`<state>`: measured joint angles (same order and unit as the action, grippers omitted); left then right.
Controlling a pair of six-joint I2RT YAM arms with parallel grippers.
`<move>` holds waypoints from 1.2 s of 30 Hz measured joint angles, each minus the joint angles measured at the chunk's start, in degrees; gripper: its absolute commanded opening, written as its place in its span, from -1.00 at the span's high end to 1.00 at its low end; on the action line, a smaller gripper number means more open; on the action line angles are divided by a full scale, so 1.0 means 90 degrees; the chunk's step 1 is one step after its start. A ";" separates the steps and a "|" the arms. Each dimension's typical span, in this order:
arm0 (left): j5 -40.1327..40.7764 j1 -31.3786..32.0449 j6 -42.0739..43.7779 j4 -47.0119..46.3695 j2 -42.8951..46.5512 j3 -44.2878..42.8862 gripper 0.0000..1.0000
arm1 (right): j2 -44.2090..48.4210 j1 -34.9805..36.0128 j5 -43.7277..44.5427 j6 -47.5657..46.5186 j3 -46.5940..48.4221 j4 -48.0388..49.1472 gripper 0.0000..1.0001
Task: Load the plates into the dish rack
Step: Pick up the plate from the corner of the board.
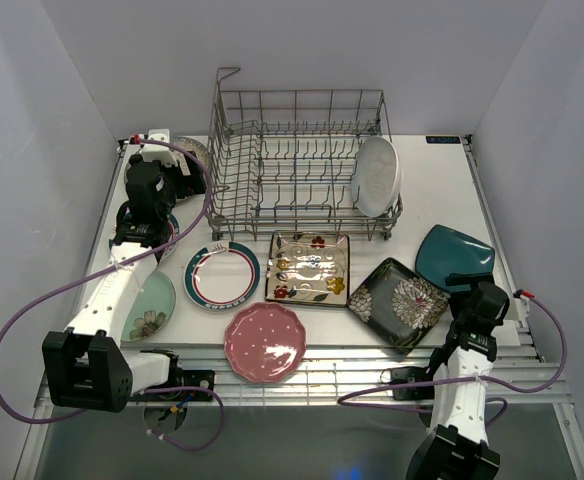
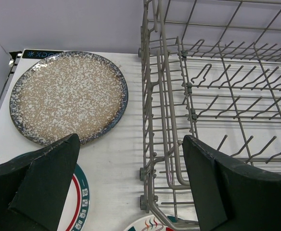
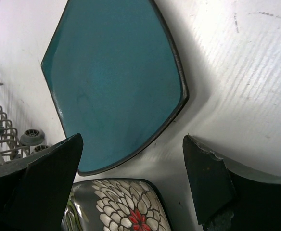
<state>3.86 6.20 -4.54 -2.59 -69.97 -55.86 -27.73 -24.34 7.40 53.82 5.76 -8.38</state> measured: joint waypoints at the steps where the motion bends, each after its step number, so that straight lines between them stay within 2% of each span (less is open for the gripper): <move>1: -0.0005 0.0000 0.0000 0.0000 0.0000 0.0000 -0.96 | 0.0032 -0.0005 -0.0068 0.0000 -0.0046 0.0083 -0.82; 6: -0.0032 0.0000 0.0000 0.0002 0.0000 0.0000 -0.96 | 0.0138 -0.0010 -0.0270 0.0090 -0.0202 0.0364 -0.90; 12: -0.0049 0.0000 0.0000 0.0000 0.0000 0.0000 -0.96 | -0.0049 -0.0010 -0.0474 0.0355 -0.0277 0.0765 -0.91; 21: -0.0097 0.0000 0.0000 0.0000 0.0000 0.0000 -0.96 | -0.0260 -0.0010 -0.0425 0.0690 -0.0316 0.1151 -1.00; 26: -0.0107 0.0000 0.0000 0.0000 0.0000 0.0000 -0.96 | -0.0245 -0.0010 -0.0199 0.0806 -0.0318 0.1239 -0.81; 29: -0.0112 0.0000 0.0000 0.0000 0.0000 0.0000 -0.96 | -0.0284 -0.0010 -0.0097 0.0848 -0.0318 0.1263 -0.79; 36: -0.0126 0.0000 0.0000 0.0000 -0.0007 0.0000 -0.96 | -0.0988 -0.0012 0.0036 0.0979 -0.0318 0.1770 -0.65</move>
<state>2.72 6.20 -4.54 -2.59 -70.04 -55.86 -36.62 -24.45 7.73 62.63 2.90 7.55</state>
